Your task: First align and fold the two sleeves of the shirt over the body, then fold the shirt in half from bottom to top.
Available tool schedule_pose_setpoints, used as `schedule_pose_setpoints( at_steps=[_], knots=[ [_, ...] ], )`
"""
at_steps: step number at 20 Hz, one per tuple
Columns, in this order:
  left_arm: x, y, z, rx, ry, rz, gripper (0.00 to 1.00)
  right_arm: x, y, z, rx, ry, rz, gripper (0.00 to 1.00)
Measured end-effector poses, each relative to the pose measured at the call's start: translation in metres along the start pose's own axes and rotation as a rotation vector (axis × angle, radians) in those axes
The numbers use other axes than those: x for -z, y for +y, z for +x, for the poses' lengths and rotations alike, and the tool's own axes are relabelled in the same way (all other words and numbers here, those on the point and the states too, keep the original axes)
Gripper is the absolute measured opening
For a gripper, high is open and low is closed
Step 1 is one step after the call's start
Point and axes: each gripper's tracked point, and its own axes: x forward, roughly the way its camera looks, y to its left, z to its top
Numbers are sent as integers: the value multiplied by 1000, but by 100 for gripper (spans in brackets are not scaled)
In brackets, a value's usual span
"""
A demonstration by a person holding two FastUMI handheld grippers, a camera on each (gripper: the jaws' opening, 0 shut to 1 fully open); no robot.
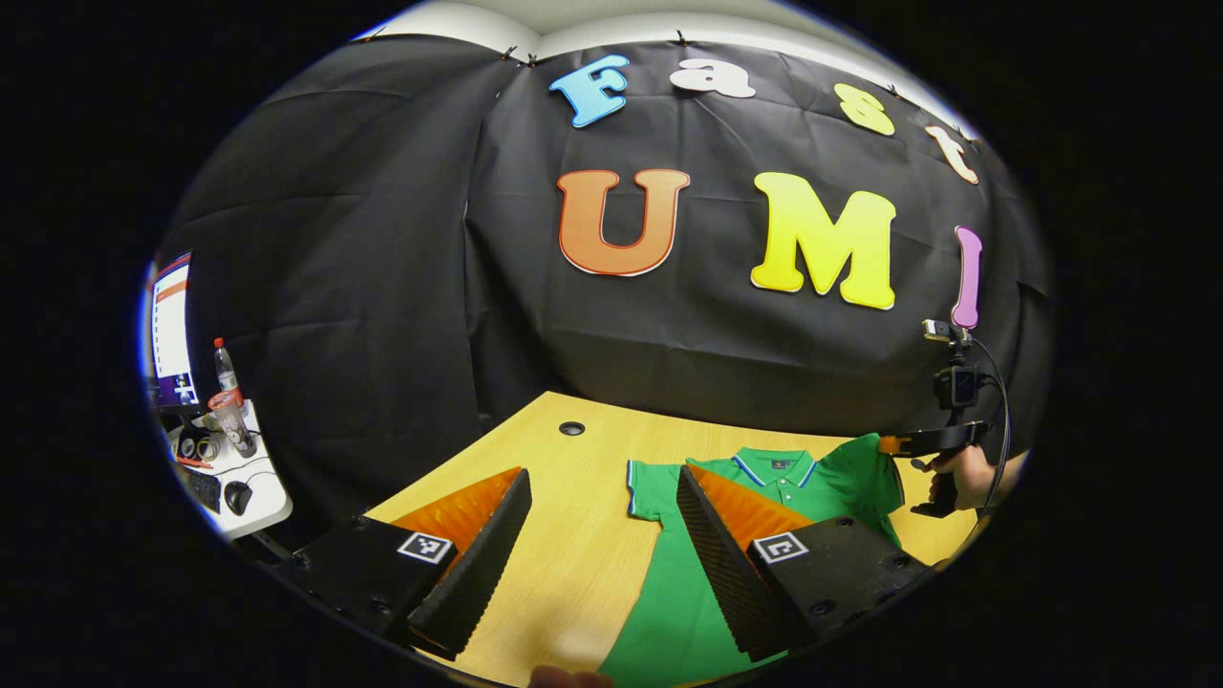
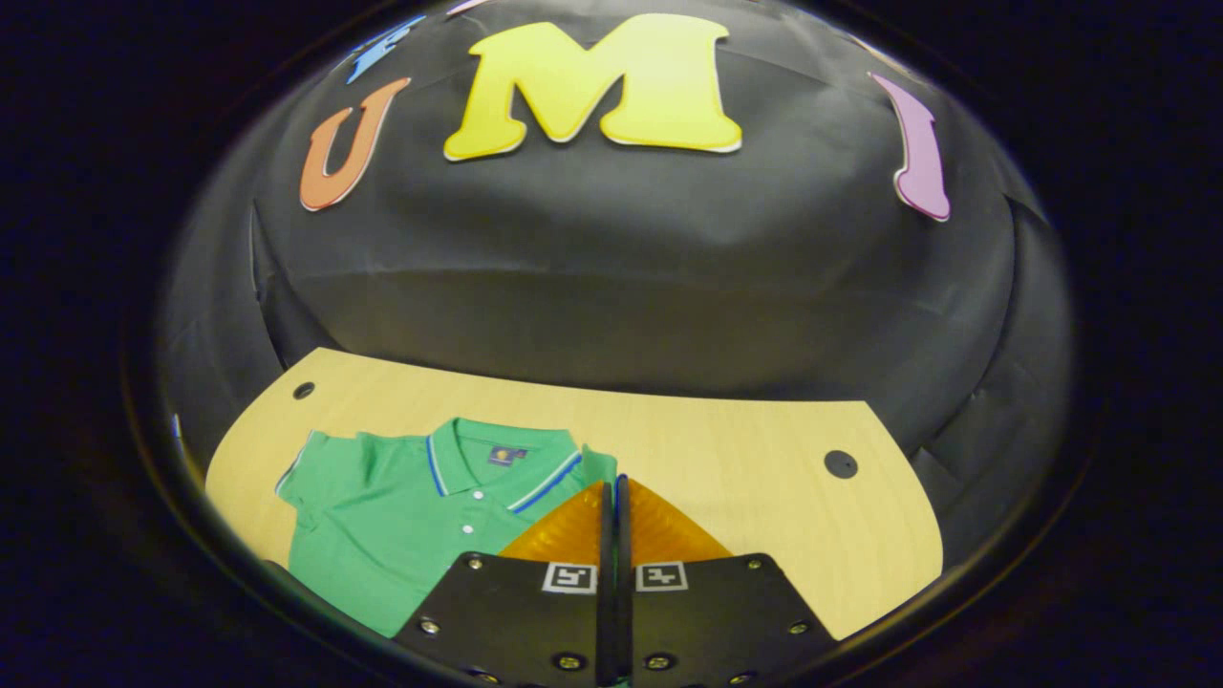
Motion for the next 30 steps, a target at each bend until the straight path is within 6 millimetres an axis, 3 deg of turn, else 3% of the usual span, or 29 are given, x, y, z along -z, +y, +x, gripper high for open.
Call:
schedule_pose_setpoints(
  at_steps=[2,7,8,12,15,17,20,24,28,30],
  knots=[
    [-2,16,0,4,-3,5,98,9,35,0,-28,23,5,1],
    [-1,37,8,20,6,0,98,16,84,-9,-94,54,33,5],
    [-2,40,9,24,4,0,98,13,87,-13,-95,47,26,28],
    [-4,32,20,87,-1,-15,98,1,85,-36,-80,8,26,67],
    [-12,14,35,163,-16,-11,98,-15,73,-68,-59,-48,-15,67],
    [-15,7,51,210,-26,9,98,-24,73,-100,-67,-93,-64,67],
    [-11,-3,76,254,3,8,98,-24,84,-140,-115,-116,-104,70],
    [-5,-15,118,294,24,18,98,-29,73,-187,-126,-148,-117,66],
    [12,-30,158,340,55,37,98,-30,54,-213,-97,-158,-91,66],
    [33,-44,190,362,98,23,98,-25,43,-221,-78,-146,-79,67]
  ],
)
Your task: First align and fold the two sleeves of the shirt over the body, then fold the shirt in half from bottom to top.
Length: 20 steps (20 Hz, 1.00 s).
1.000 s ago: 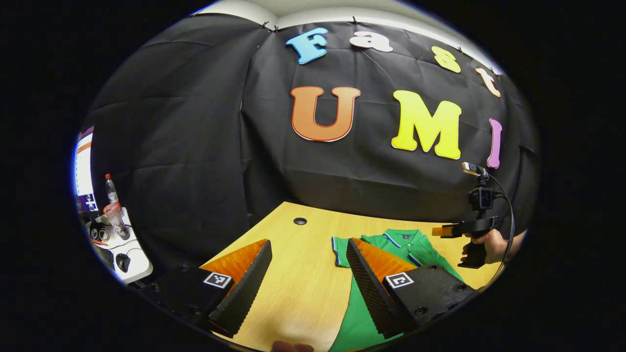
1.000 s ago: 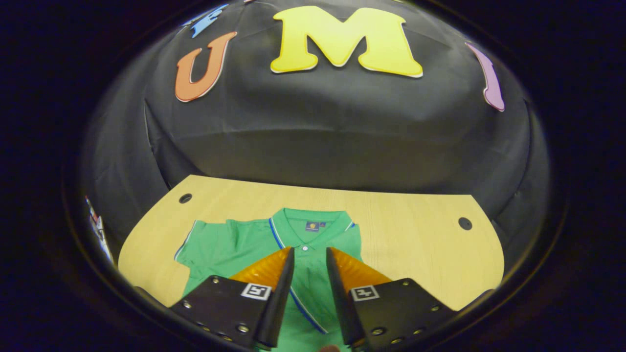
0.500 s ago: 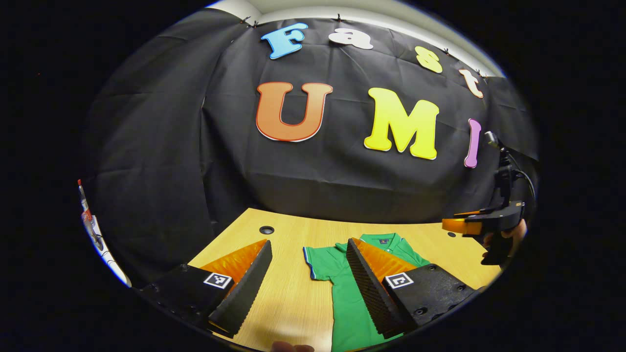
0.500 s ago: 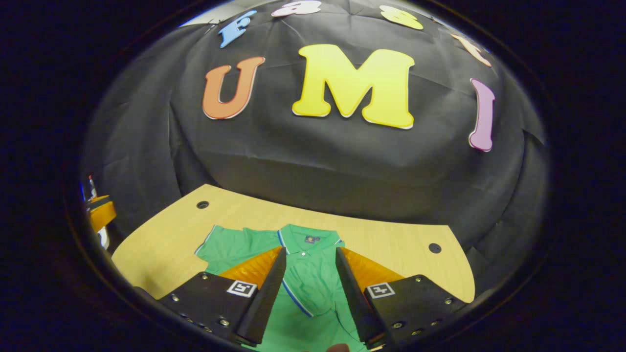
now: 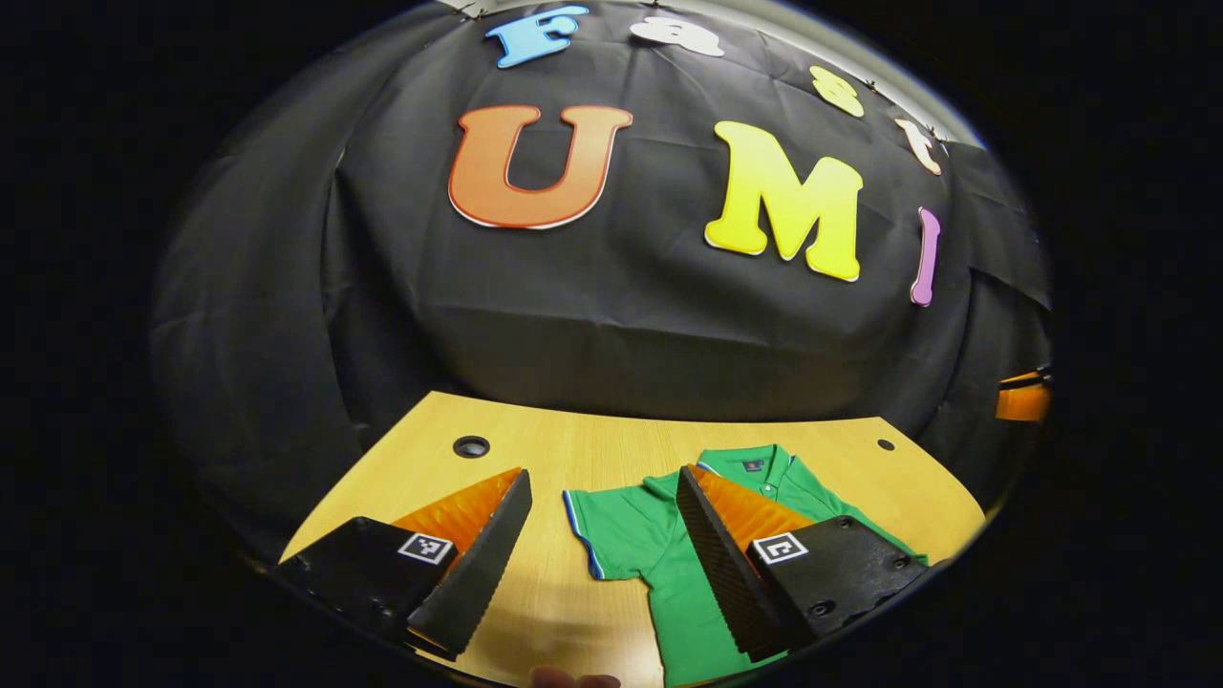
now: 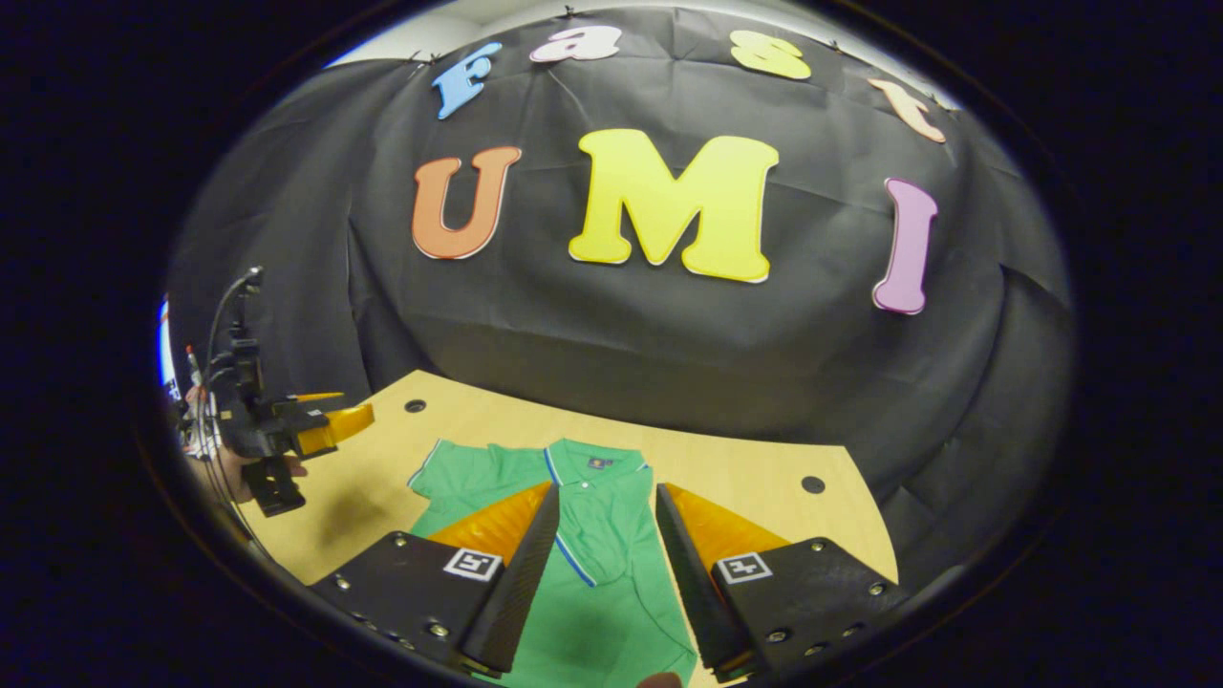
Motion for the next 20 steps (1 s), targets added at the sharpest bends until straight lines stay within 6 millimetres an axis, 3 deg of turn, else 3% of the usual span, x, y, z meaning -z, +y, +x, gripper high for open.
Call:
schedule_pose_setpoints(
  at_steps=[8,12,17,20],
  knots=[
    [55,21,93,-16,104,-62,98,26,-33,-38,57,32,38,67],
    [82,38,127,-42,170,-26,96,38,-34,-45,49,39,44,70],
    [117,42,144,-59,292,71,94,45,-33,-42,38,51,50,70],
    [120,43,144,-93,321,127,93,51,-39,-40,48,57,81,70]
  ],
)
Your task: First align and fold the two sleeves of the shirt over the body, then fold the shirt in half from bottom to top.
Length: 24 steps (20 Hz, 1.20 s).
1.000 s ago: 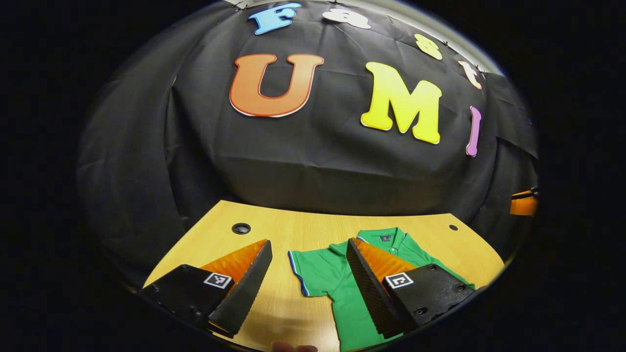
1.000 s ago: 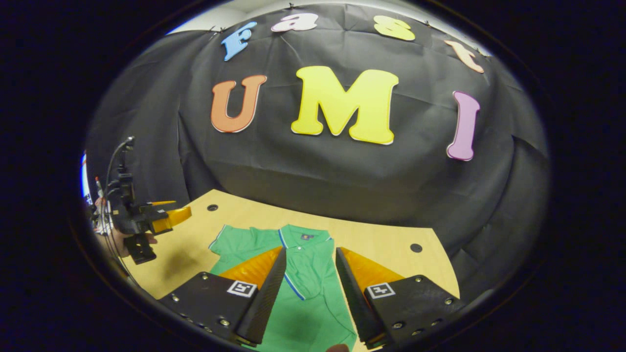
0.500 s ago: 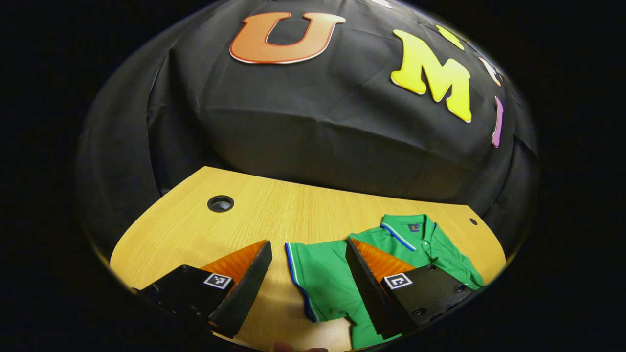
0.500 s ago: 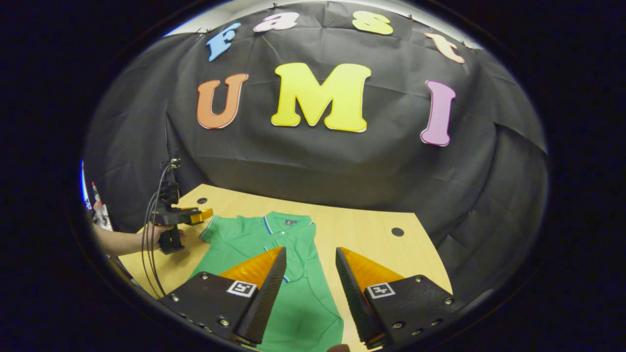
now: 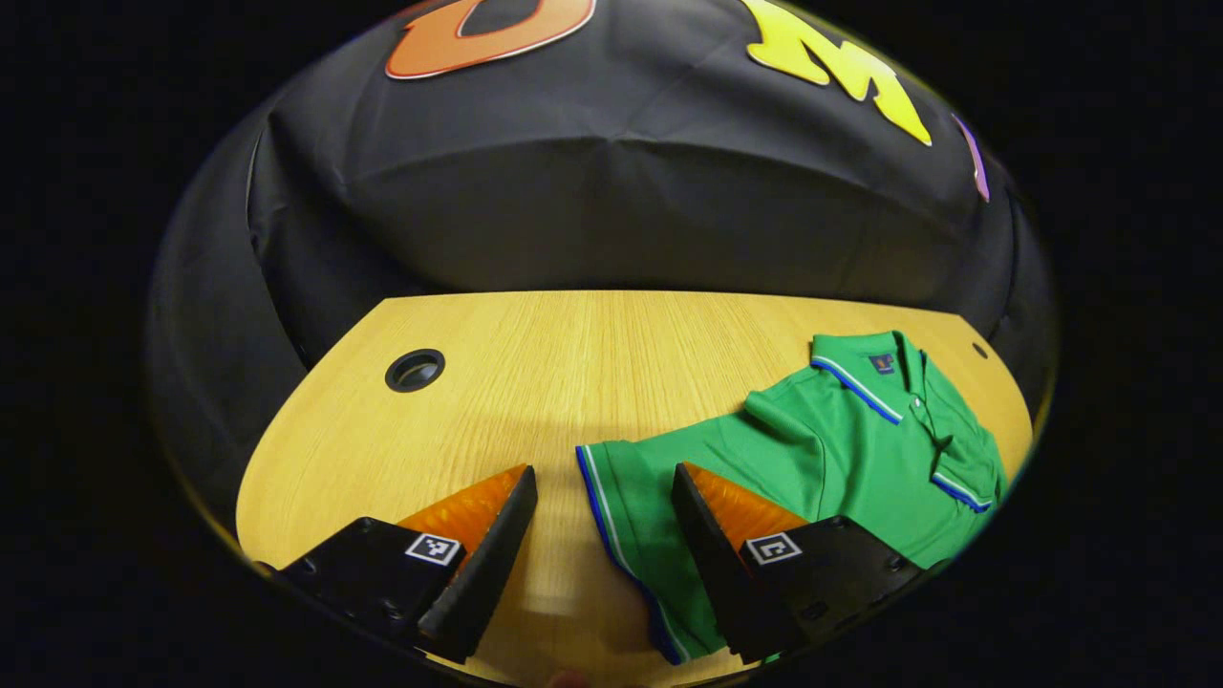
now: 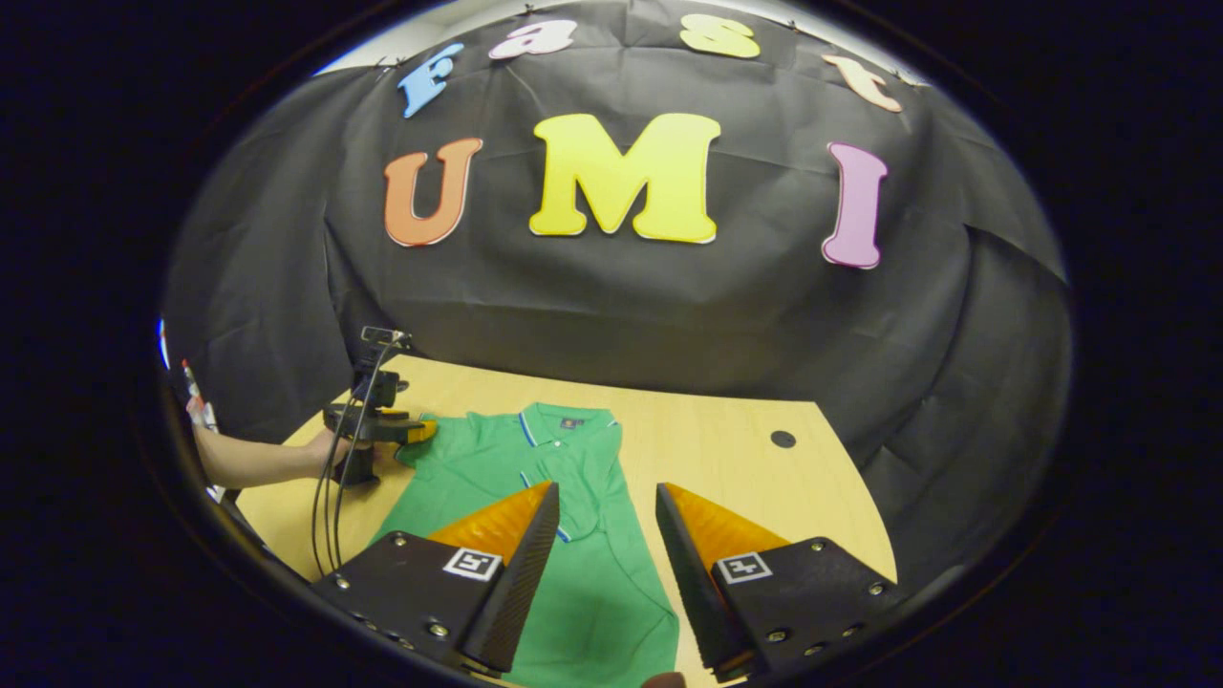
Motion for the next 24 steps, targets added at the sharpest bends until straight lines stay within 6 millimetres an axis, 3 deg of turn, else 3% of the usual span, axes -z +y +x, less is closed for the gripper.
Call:
schedule_pose_setpoints(
  at_steps=[3,5,6,8,10,17,21,24],
  knots=[
    [-1,3,-2,1,2,-18,90,1,-2,2,1,-4,20,70],
    [-3,10,-3,2,-4,-9,80,5,-5,2,4,-3,33,70],
    [-3,9,-3,-9,-8,-8,43,9,-10,3,11,1,46,67],
    [-5,2,2,-3,-18,-13,22,16,-19,4,28,7,69,67],
    [-9,-10,-2,35,-23,-20,8,23,-30,3,51,13,86,67],
    [-58,-31,-36,43,-112,-1,3,27,-58,6,73,-4,164,70],
    [-82,-64,-58,70,-137,38,3,20,-69,-6,62,-37,166,66],
    [-98,-105,-74,123,-155,58,4,21,-83,-15,67,-61,179,66]
  ],
)
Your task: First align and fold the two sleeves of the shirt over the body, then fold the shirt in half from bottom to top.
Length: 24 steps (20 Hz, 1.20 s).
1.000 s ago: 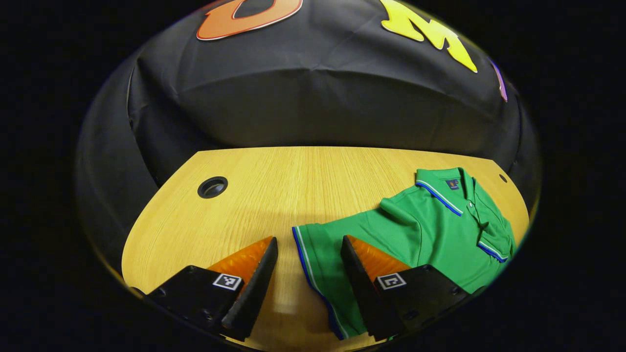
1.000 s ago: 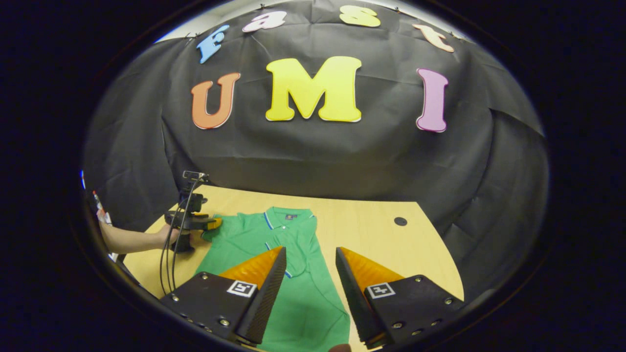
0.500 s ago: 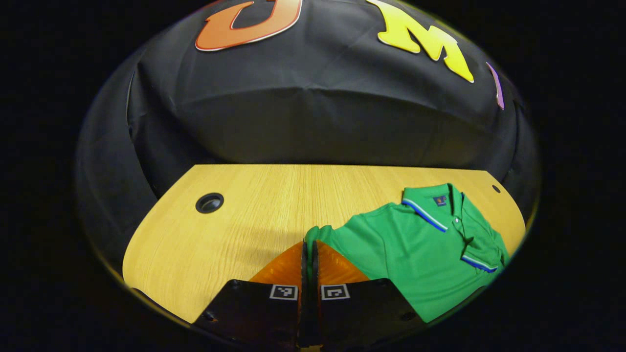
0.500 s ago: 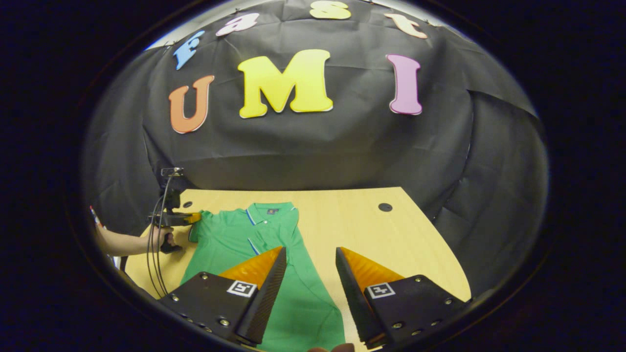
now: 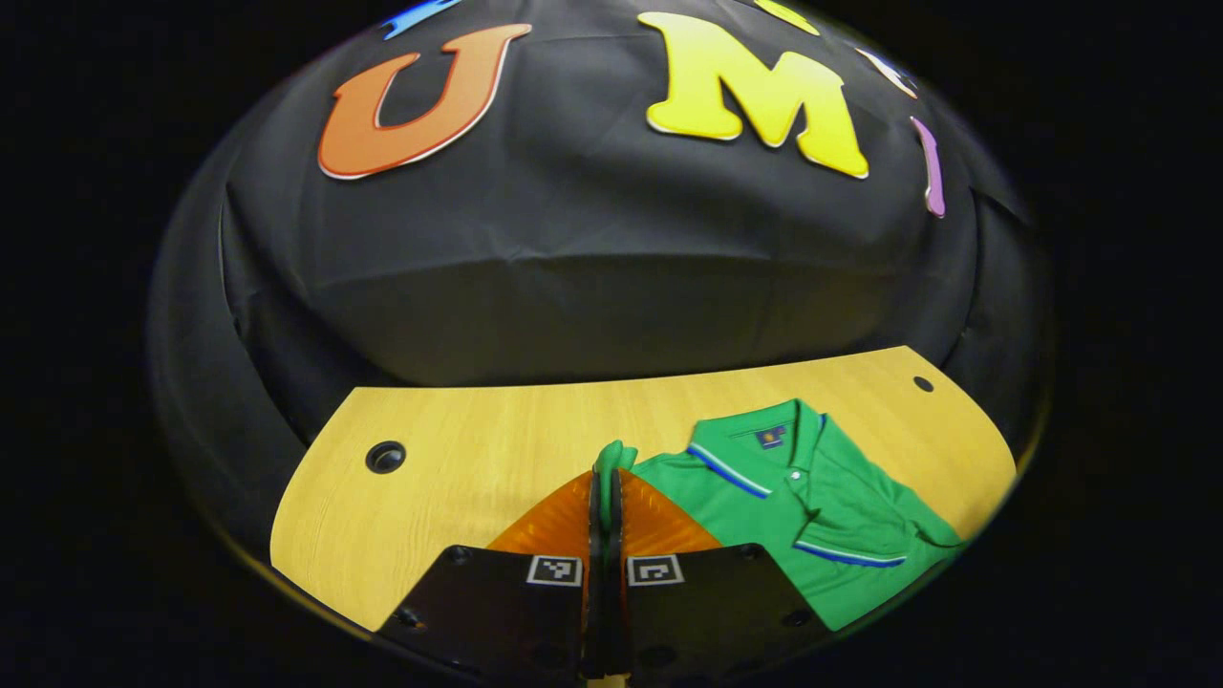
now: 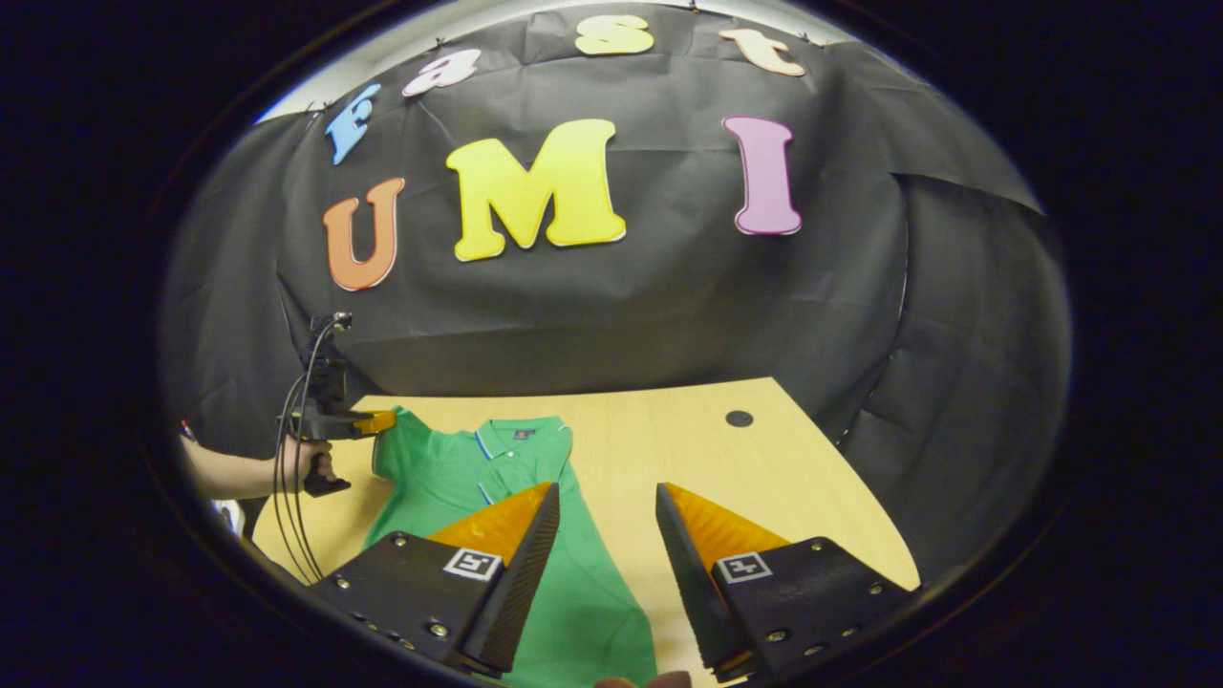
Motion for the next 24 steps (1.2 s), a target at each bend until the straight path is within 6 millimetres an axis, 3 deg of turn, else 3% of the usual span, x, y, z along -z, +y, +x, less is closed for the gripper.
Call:
schedule_pose_setpoints(
  at_steps=[6,12,14,17,21,24],
  knots=[
    [-10,-82,-7,92,-2,-13,4,9,-29,-14,28,-4,58,66],
    [18,-142,-1,163,40,-13,5,19,-55,-25,66,6,62,69],
    [29,-157,-8,183,52,-14,17,23,-57,-25,66,16,61,69],
    [43,-169,-17,189,66,-11,93,29,-52,-22,52,30,55,66],
    [54,-158,-53,151,69,-34,94,41,-33,-14,7,82,34,66],
    [67,-138,-97,115,70,-58,95,49,-16,-9,-22,118,35,67]
  ],
)
